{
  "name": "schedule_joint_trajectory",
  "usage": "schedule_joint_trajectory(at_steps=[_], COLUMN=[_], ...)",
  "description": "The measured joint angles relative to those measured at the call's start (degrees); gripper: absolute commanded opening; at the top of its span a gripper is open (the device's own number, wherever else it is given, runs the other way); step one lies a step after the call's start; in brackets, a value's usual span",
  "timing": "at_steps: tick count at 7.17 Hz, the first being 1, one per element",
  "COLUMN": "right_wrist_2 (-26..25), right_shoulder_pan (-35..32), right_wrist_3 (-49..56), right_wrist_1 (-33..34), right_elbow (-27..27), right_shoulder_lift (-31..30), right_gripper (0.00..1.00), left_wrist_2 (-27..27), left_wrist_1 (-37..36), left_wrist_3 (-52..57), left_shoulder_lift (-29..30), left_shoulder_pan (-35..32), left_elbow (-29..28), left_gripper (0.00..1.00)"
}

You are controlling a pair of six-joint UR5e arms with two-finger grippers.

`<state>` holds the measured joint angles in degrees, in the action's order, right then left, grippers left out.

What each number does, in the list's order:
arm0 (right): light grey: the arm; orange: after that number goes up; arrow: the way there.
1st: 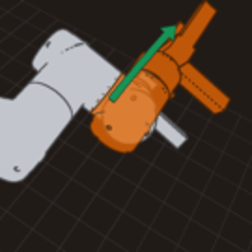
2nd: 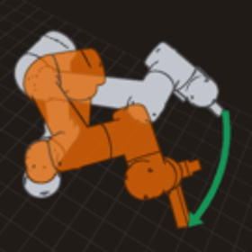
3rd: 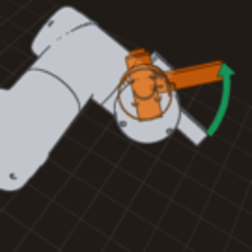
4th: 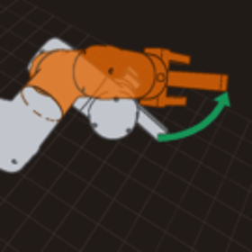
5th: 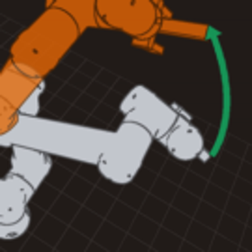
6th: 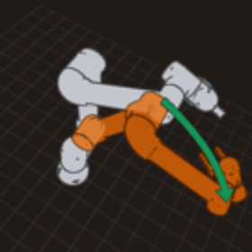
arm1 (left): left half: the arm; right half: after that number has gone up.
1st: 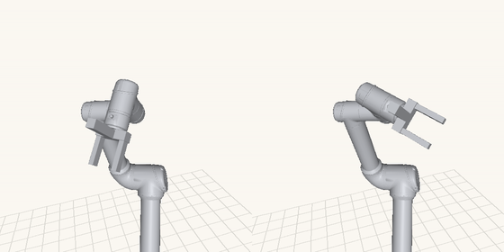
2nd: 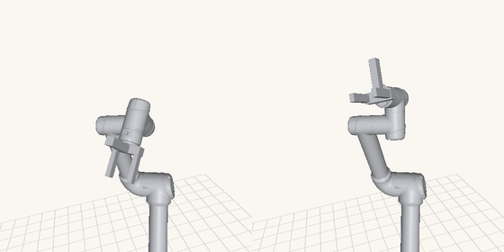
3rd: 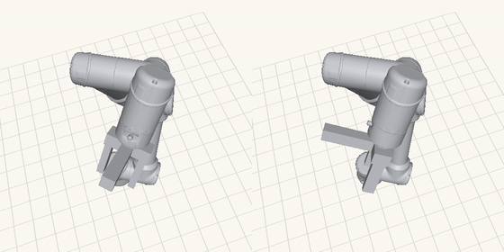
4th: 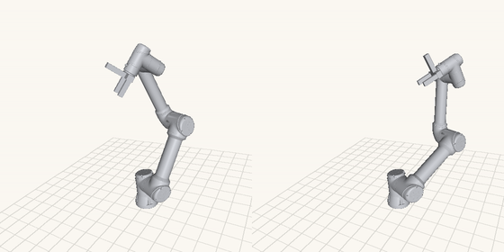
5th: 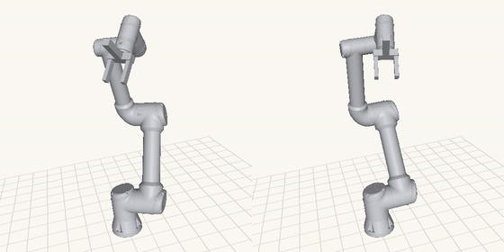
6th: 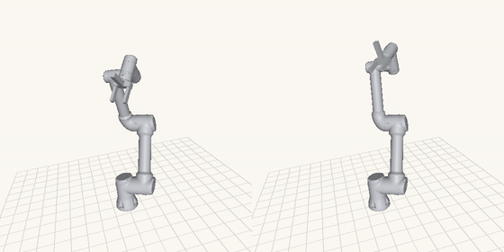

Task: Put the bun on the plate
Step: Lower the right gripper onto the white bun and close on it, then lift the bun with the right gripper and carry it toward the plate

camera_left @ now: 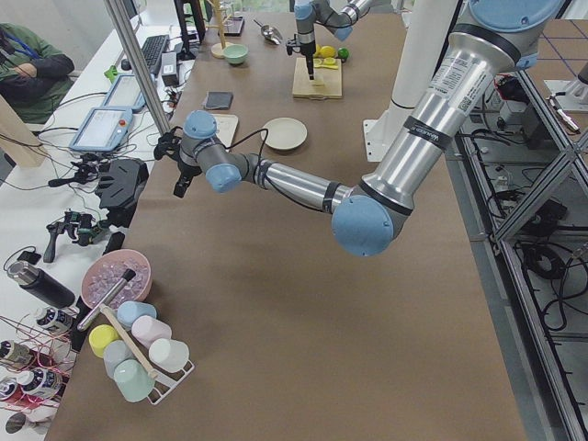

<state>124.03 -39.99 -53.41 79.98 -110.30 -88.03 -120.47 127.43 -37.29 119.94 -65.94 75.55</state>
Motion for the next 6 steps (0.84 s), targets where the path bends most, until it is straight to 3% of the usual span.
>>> schedule_joint_trajectory(at_steps=[2,4,6], right_wrist_2=[-0.4,-0.7,-0.8], right_shoulder_pan=[1.3,2.2,2.6], right_wrist_3=[-0.9,-1.0,-0.8], right_wrist_1=[-0.1,-0.1,-0.1], right_elbow=[-0.1,-0.1,-0.1], right_shoulder_lift=[-0.1,-0.2,-0.3], right_gripper=[0.67,0.0,0.0], left_wrist_2=[1.2,2.7,4.6], left_wrist_1=[0.2,0.3,0.3], left_wrist_3=[0.0,0.0,0.0], left_shoulder_lift=[0.0,-0.1,-0.3], left_shoulder_pan=[0.4,0.6,1.3], left_elbow=[0.0,0.0,-0.1], left_gripper=[0.97,0.97,0.97])
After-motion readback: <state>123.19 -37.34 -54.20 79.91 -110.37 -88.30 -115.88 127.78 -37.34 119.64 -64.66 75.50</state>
